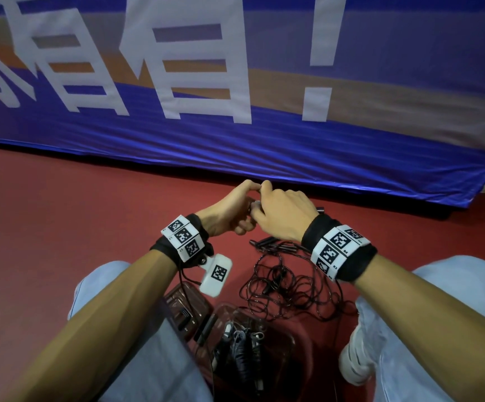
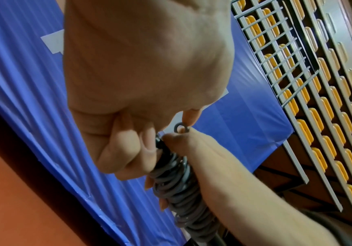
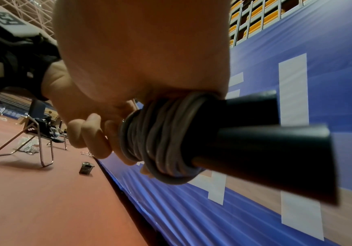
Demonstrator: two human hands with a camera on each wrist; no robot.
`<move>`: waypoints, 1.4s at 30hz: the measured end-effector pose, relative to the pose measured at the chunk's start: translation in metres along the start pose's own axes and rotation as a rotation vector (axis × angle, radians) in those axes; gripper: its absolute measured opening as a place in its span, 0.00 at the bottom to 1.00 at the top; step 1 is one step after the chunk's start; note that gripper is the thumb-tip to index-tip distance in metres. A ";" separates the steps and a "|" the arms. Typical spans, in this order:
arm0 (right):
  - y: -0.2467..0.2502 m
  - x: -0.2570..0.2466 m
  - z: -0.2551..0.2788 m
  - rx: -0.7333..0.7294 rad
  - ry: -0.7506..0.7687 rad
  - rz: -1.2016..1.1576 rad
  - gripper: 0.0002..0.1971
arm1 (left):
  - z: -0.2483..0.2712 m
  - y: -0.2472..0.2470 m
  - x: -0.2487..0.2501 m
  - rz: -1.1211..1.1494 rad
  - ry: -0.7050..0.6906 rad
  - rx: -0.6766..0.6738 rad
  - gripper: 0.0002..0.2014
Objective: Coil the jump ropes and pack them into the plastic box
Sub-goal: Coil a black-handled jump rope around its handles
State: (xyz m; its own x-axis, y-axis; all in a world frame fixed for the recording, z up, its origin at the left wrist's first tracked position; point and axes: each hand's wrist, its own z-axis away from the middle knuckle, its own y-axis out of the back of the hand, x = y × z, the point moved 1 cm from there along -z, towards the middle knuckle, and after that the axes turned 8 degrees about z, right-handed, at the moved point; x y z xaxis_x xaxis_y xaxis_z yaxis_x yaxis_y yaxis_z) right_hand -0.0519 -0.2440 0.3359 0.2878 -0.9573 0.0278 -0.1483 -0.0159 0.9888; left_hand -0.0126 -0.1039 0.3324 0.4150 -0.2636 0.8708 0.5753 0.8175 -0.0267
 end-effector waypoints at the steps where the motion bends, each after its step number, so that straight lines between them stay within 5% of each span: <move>1: 0.000 0.000 0.001 -0.005 -0.008 -0.018 0.20 | 0.000 -0.001 0.000 -0.009 -0.012 0.011 0.21; 14: -0.001 0.016 0.000 -0.222 0.027 -0.340 0.14 | 0.000 -0.008 -0.006 -0.205 -0.114 0.157 0.20; 20: -0.004 0.015 -0.001 -0.041 0.010 -0.510 0.10 | 0.000 -0.003 -0.001 -0.119 -0.173 0.188 0.19; 28: -0.003 0.012 -0.001 0.192 0.037 -0.443 0.05 | -0.003 0.003 0.005 -0.009 -0.195 0.202 0.14; 42: 0.000 0.018 -0.012 0.215 -0.069 -0.643 0.11 | 0.000 0.025 0.013 0.491 -0.040 0.140 0.12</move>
State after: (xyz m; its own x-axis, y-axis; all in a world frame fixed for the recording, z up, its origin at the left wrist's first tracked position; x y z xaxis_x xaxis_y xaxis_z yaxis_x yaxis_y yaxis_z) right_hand -0.0350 -0.2575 0.3383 0.3221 -0.7543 -0.5722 -0.1544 -0.6381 0.7543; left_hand 0.0071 -0.0873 0.3427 0.5838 0.1859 0.7904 0.2180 0.9018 -0.3731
